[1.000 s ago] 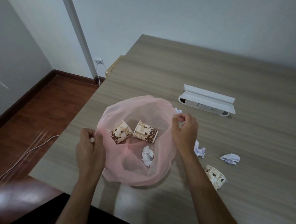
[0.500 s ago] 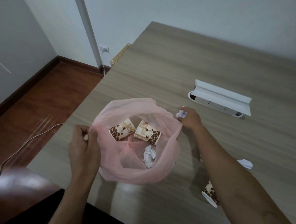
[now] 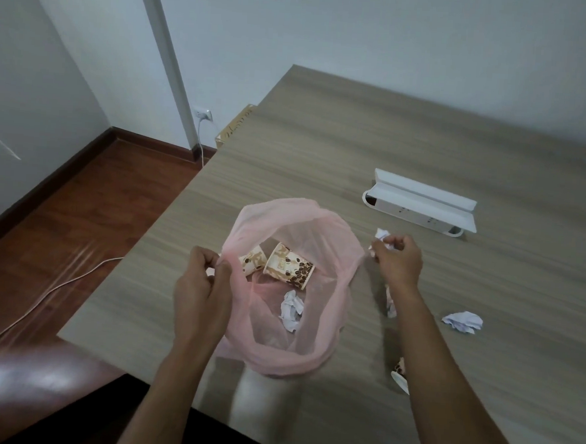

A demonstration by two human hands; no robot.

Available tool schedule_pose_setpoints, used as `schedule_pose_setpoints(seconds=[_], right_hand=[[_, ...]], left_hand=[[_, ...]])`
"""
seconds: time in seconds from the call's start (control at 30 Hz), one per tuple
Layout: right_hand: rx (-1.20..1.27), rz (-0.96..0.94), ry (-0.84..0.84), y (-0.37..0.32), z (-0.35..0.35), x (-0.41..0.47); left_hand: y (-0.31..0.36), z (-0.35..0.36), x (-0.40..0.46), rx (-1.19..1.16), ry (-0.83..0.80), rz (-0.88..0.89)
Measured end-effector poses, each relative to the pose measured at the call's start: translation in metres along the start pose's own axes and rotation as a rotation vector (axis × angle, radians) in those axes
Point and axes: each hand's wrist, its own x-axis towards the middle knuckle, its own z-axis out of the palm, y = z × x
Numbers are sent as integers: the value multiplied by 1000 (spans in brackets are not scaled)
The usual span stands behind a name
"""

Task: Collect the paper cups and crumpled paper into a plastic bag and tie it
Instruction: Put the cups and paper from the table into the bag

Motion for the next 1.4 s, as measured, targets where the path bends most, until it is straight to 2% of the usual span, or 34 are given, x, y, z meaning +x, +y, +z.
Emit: schedule_pose_setpoints(seconds=[0.1,0.2,0.27,0.4,0.43,0.5,0.63,0.7,0.73,0.9,1.03,1.17,1.3,1.4], right_hand=[[98,-100,-4,-25,-17,-38],[71,-194,-133,-44,-22,-87],[-10,-229,-292,-49,-17,-117],[-203,-278,-802,-42,-1,-147],[-233,-297,-852,-39,-2,-147],[-201,-346,-786,-34,-11,-144],[-89,-415,-295,-18,-37,-119],[-193,-405,-47,2,-44,-94],[-298,-378,-2,14,-46,-79],[-739,-74,-266,63,-44,-27],[-884,-81,-337,82,-40,-28],[-625,-109,-238,81,-42,-45],[-198,-14,-76,40,-54,-73],[-31,-82,-36,5,-55,-93]], left_hand=[[2,2,-3,10,-18,18],[3,3,-8,11,-38,46],[7,3,-12,13,-59,57],[9,5,-16,6,-89,60],[8,5,-17,9,-90,60],[6,7,-16,18,-86,63],[4,9,-16,21,-99,64],[3,9,-17,22,-103,62],[3,9,-17,23,-105,62],[4,9,-18,21,-115,67],[3,10,-16,28,-116,57],[2,9,-15,27,-110,45],[4,8,-16,23,-99,48],[6,6,-14,24,-95,58]])
